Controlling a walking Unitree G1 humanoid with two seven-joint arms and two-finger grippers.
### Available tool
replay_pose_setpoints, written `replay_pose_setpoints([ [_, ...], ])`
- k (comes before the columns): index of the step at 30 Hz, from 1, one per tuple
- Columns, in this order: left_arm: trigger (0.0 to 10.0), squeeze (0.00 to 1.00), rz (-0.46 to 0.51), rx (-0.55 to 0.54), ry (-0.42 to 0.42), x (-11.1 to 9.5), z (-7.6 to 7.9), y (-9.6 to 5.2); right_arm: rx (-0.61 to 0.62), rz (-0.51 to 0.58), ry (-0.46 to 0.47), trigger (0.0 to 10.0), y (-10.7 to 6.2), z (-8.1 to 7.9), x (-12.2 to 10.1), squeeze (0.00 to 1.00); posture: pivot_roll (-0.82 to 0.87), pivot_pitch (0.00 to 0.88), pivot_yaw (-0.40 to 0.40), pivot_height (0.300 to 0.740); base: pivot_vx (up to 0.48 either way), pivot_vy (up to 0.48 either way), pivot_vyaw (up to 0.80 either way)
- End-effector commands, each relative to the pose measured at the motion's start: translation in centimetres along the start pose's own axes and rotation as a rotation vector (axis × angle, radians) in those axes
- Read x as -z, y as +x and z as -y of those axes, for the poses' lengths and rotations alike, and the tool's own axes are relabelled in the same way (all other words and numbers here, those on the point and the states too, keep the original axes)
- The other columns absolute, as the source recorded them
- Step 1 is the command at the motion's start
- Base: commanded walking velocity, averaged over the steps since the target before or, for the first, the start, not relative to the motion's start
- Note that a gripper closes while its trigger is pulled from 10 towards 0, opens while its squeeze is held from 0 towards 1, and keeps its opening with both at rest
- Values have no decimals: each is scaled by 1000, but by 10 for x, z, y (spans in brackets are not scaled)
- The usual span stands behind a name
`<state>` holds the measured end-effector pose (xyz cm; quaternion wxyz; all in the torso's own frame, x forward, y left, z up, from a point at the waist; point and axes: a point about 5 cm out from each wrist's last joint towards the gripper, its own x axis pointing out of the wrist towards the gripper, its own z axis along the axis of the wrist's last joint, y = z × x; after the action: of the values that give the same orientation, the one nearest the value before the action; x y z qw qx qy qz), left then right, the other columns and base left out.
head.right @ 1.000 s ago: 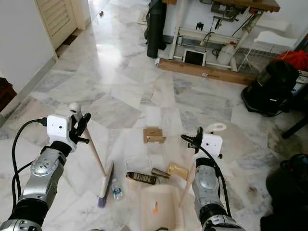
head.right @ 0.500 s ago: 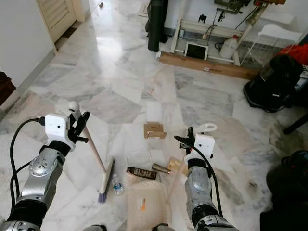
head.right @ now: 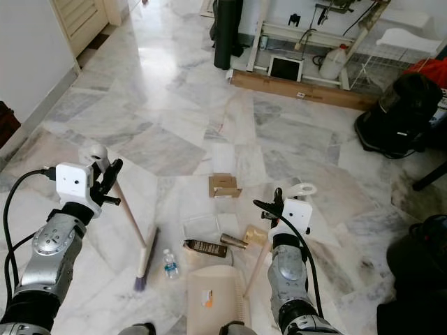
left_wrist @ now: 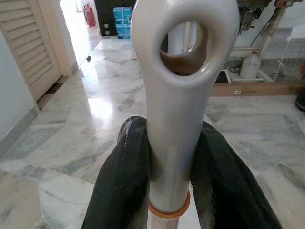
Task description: Sweep floor
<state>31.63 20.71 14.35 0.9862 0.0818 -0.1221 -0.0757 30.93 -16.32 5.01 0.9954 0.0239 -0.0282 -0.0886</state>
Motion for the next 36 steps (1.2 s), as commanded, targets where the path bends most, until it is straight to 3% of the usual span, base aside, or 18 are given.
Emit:
replay_pose_setpoints([
  [1, 10000, 0, 26, 5, 11, -6, 0, -1, -6, 18, -24, 10000, 2, 1, -3, 0, 280, 223, -110, 740, 0, 0, 0],
  [17, 10000, 0, 41, 19, 22, -10, 4, 0, 9, 42, -35, 10000, 10, 1, -12, 0, 298, 234, -109, 740, 0, 0, 0],
  [29, 10000, 0, 24, 48, 13, -10, 6, 1, 13, -38, -49, 10000, -5, -1, 8, 0, 305, 242, -110, 740, 0, 0, 0],
  [36, 10000, 0, 7, 35, 38, -6, -3, 2, 12, -51, -52, 10000, -9, 0, 12, 0, 302, 242, -108, 740, 0, 0, 0],
])
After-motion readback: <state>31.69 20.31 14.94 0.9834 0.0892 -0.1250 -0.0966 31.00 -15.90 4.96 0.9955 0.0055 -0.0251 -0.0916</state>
